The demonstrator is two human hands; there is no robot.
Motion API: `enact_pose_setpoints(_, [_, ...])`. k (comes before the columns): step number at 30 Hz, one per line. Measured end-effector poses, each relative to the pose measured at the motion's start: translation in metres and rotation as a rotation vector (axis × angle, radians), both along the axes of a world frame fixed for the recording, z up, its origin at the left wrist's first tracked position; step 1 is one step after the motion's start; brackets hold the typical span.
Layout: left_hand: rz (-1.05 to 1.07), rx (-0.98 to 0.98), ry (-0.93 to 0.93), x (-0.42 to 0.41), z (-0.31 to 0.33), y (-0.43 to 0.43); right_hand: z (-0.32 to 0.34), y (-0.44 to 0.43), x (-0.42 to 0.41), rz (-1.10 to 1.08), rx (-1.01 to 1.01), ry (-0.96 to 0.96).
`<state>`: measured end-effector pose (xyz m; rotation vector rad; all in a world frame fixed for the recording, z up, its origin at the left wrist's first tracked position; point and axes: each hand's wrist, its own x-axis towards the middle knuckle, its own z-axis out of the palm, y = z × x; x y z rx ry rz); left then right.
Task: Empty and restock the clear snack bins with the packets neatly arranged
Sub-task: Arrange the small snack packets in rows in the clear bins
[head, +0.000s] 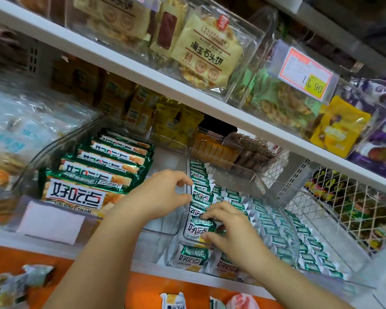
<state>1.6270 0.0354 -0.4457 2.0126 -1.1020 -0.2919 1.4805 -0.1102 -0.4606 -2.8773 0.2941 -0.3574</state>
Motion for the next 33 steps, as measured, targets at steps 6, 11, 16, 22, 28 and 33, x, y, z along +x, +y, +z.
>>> enact_pose_setpoints(6, [0.024, -0.008, -0.023, -0.006, 0.0, 0.0, 0.004, -0.003, 0.001, 0.017, 0.053, 0.011])
enact_pose_setpoints(11, [0.047, 0.018, -0.116, -0.021, -0.001, 0.01, 0.019, 0.004, -0.019, -0.041, 0.087, -0.084])
enact_pose_setpoints(16, [0.036, 0.025, -0.35, -0.049, 0.012, 0.038, 0.005, 0.032, -0.052, 0.074, 0.136, -0.28])
enact_pose_setpoints(22, [-0.166, 0.329, -0.512, -0.07, -0.036, 0.094, -0.068, 0.062, -0.065, 0.07, 0.322, -0.028])
enact_pose_setpoints(28, [-0.18, 0.568, -0.29, -0.036, -0.125, 0.125, -0.164, 0.063, -0.044, -0.014, 0.471, 0.279])
enact_pose_setpoints(33, [-0.222, 0.759, -0.137, 0.001, -0.212, 0.129, -0.244, 0.041, -0.033, -0.149, 0.421, 0.515])
